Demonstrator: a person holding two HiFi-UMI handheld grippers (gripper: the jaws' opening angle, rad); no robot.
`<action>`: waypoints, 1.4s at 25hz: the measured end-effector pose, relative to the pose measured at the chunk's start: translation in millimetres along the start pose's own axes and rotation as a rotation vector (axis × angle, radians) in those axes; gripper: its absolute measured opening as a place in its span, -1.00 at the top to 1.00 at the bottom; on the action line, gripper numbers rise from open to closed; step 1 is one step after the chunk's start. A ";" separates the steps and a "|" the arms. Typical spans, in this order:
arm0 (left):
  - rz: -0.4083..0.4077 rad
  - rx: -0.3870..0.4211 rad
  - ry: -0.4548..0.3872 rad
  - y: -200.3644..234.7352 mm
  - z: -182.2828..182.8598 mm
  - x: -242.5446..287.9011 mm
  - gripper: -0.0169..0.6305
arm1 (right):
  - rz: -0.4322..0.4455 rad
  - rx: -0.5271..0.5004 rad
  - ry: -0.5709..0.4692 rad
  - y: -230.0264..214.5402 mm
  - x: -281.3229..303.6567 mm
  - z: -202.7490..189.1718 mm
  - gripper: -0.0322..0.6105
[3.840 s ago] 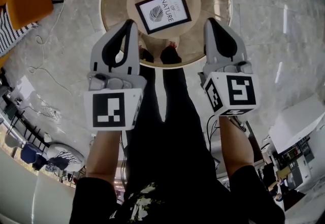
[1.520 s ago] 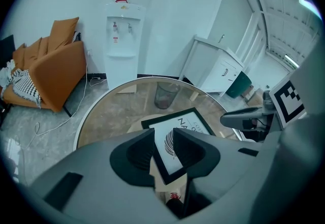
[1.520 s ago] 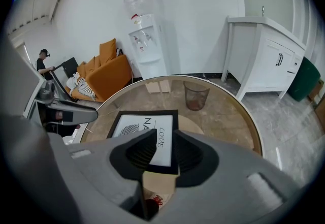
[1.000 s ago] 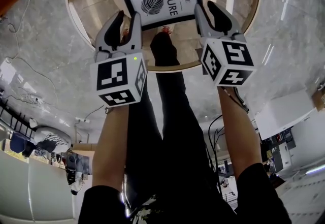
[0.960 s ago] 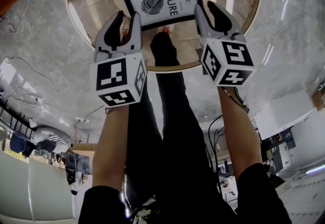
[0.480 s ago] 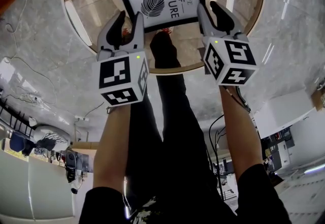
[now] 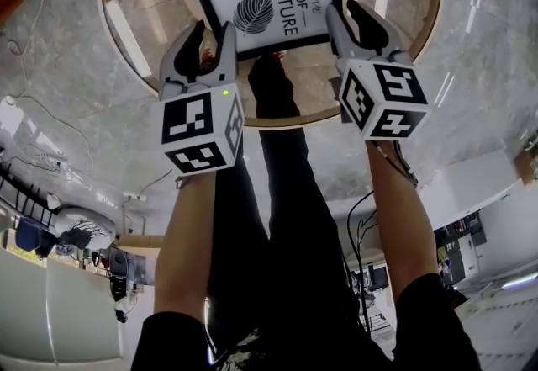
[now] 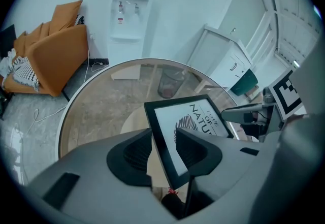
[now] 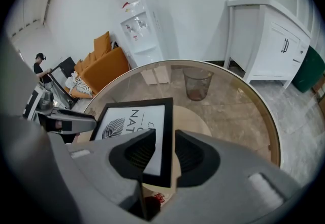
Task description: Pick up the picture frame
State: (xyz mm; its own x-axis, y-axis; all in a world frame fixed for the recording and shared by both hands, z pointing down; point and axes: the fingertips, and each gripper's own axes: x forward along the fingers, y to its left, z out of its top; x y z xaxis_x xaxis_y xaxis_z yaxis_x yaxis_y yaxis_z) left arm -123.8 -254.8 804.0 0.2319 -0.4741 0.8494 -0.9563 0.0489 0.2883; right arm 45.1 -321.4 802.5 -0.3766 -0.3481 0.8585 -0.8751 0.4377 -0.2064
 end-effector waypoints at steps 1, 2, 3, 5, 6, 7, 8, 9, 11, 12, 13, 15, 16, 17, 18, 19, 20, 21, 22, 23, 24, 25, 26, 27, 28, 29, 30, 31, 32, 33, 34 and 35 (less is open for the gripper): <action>-0.002 -0.006 0.001 0.0 -0.2 0.3 0.46 | 0.002 0.000 0.004 -0.2 0.2 -0.8 0.53; -0.004 -0.012 0.004 0.8 -0.3 0.6 0.46 | 0.005 0.001 0.008 -0.1 0.9 -1.3 0.53; -0.005 -0.019 0.006 2.1 0.0 1.3 0.46 | 0.010 0.005 0.013 0.1 2.2 -1.8 0.53; -0.005 -0.032 0.008 4.4 1.1 3.2 0.46 | 0.017 0.014 0.020 -0.7 5.1 -2.5 0.53; -0.004 -0.038 0.007 5.0 1.6 4.3 0.46 | 0.018 0.019 0.023 -1.5 6.0 -2.9 0.53; -0.004 -0.043 0.008 5.2 1.7 5.3 0.46 | 0.019 0.023 0.026 -2.3 6.7 -3.8 0.53; -0.004 -0.045 0.009 5.1 1.7 6.4 0.46 | 0.022 0.026 0.029 -2.6 7.5 -5.1 0.53; -0.006 -0.046 0.011 4.8 1.7 7.6 0.46 | 0.025 0.027 0.034 -2.6 8.3 -6.3 0.53; -0.012 -0.046 0.016 3.5 1.6 10.1 0.46 | 0.030 0.027 0.038 -2.4 9.6 -7.3 0.53; -0.017 -0.048 0.020 2.9 1.0 11.5 0.46 | 0.031 0.029 0.039 -2.4 10.0 -7.2 0.53; -0.022 -0.051 0.026 2.4 -0.5 12.7 0.46 | 0.033 0.033 0.040 -2.5 10.3 -7.3 0.53; -0.027 -0.060 0.040 2.9 -4.5 14.6 0.46 | 0.047 0.046 0.047 -1.4 11.6 -8.7 0.54; -0.026 -0.063 0.046 3.7 -5.9 15.4 0.46 | 0.058 0.055 0.052 -0.3 12.6 -9.5 0.56; -0.022 -0.064 0.050 4.4 -6.6 16.4 0.46 | 0.068 0.065 0.056 0.3 13.6 -9.9 0.59; -0.018 -0.064 0.053 4.7 -6.7 17.4 0.48 | 0.075 0.075 0.060 0.3 14.2 -9.9 0.60; -0.012 -0.063 0.054 4.7 -6.6 18.1 0.49 | 0.079 0.082 0.063 -0.1 14.4 -9.7 0.60; -0.005 -0.063 0.055 4.7 -6.6 18.4 0.50 | 0.081 0.085 0.065 -0.5 14.3 -9.5 0.60; 0.001 -0.064 0.055 4.7 -6.5 18.2 0.51 | 0.081 0.086 0.067 -0.6 13.9 -9.3 0.60; 0.008 -0.068 0.054 5.0 -6.3 17.7 0.52 | 0.078 0.084 0.069 -0.4 13.3 -9.0 0.60; 0.014 -0.074 0.054 5.3 -6.0 17.1 0.54 | 0.073 0.081 0.071 -0.1 12.8 -8.7 0.60; 0.019 -0.079 0.055 5.8 -5.7 16.7 0.55 | 0.069 0.078 0.074 0.3 12.6 -8.5 0.61; 0.023 -0.084 0.056 6.3 -5.5 16.4 0.55 | 0.065 0.075 0.077 0.6 12.5 -8.4 0.61; 0.026 -0.091 0.055 6.8 -5.4 16.3 0.57 | 0.063 0.072 0.080 0.7 12.7 -8.4 0.61; 0.029 -0.102 0.054 7.3 -5.5 16.3 0.58 | 0.061 0.071 0.081 0.7 12.9 -8.6 0.61; 0.030 -0.114 0.052 7.8 -5.8 16.4 0.59 | 0.060 0.072 0.081 0.4 13.2 -9.0 0.61; 0.030 -0.127 0.051 8.3 -6.2 16.6 0.60 | 0.059 0.073 0.081 -0.1 13.3 -9.4 0.61; 0.029 -0.141 0.051 8.7 -6.5 16.7 0.62 | 0.057 0.076 0.080 -0.7 13.4 -9.8 0.62; 0.029 -0.154 0.053 9.2 -6.4 16.7 0.64 | 0.056 0.078 0.080 -1.0 13.2 -9.9 0.63; 0.030 -0.166 0.056 9.8 -5.8 16.5 0.65 | 0.056 0.079 0.080 -1.1 13.0 -9.6 0.63; 0.032 -0.176 0.060 10.4 -5.1 15.9 0.67 | 0.058 0.078 0.083 -0.9 12.6 -9.3 0.64; 0.037 -0.182 0.063 10.8 -4.4 14.9 0.68 | 0.062 0.076 0.087 -0.5 12.0 -9.1 0.65; 0.041 -0.184 0.066 10.9 -3.8 13.7 0.68 | 0.066 0.073 0.092 -0.2 11.4 -9.1 0.65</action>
State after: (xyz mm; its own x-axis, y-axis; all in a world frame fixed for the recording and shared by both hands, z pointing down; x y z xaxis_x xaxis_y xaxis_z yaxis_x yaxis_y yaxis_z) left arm -130.4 -257.4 820.4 0.2105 -0.4103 0.8873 -0.9178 0.2297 0.3239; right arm 43.8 -317.9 816.6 -0.4072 -0.2418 0.8808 -0.8706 0.3942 -0.2943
